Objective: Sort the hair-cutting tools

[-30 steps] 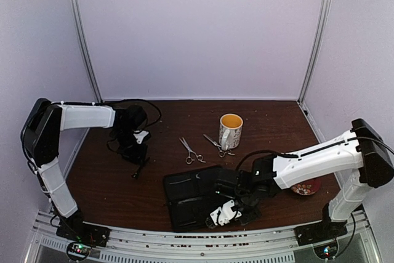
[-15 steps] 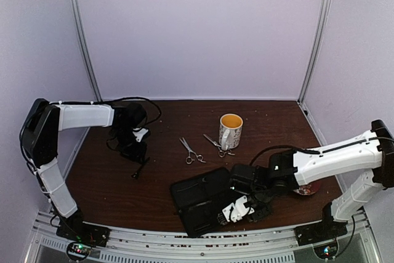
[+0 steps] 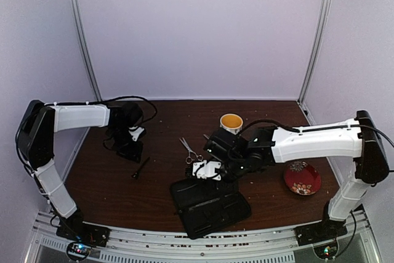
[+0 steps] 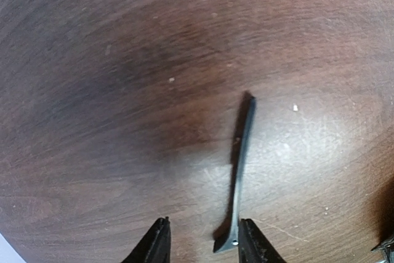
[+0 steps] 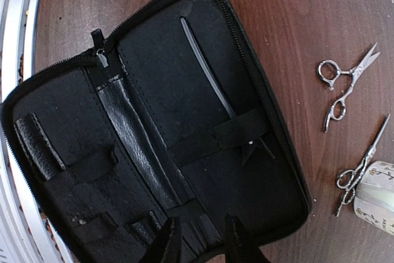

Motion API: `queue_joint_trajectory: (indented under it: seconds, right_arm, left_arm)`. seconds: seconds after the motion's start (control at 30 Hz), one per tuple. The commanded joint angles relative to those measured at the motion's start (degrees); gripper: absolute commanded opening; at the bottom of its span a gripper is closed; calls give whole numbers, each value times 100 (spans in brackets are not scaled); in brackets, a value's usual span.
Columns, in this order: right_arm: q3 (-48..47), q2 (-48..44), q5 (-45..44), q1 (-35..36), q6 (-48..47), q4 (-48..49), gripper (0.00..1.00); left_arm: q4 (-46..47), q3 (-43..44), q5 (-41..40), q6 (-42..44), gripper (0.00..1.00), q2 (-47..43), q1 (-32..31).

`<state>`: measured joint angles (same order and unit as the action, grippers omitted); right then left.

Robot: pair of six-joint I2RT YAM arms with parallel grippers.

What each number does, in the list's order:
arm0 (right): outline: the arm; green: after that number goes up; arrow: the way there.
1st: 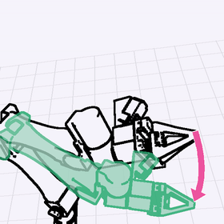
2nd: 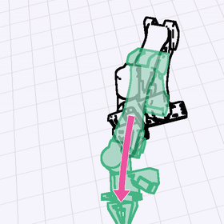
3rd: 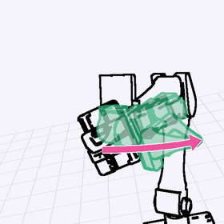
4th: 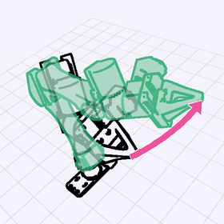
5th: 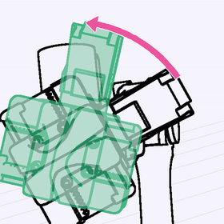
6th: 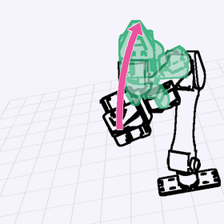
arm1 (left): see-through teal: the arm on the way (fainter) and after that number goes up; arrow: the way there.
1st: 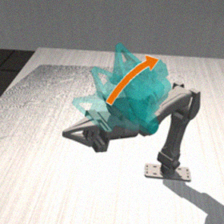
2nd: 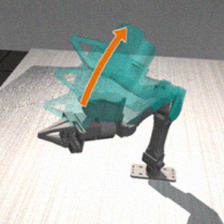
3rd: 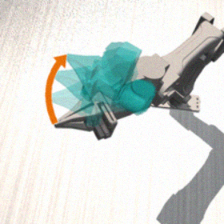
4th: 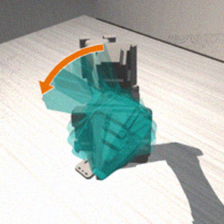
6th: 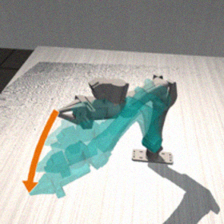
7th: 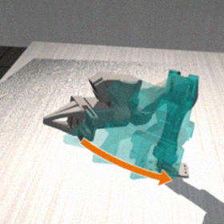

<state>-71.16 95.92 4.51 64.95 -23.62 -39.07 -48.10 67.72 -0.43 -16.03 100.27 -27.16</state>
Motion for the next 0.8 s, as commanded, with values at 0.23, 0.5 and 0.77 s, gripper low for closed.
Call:
queue_joint_trajectory:
  seconds: [0.23,0.5,0.77]
  right_arm:
    - [-281,930,-219,106,401,573,27]
    - [-230,1159,-543,281,254,819,32]
    - [-324,1473,-577,288,346,756,31]
  left_arm:
    - [-12,27,15,2,37,-197,148]
    - [-24,30,63,38,37,-218,147]
    - [-53,39,67,37,37,-236,158]
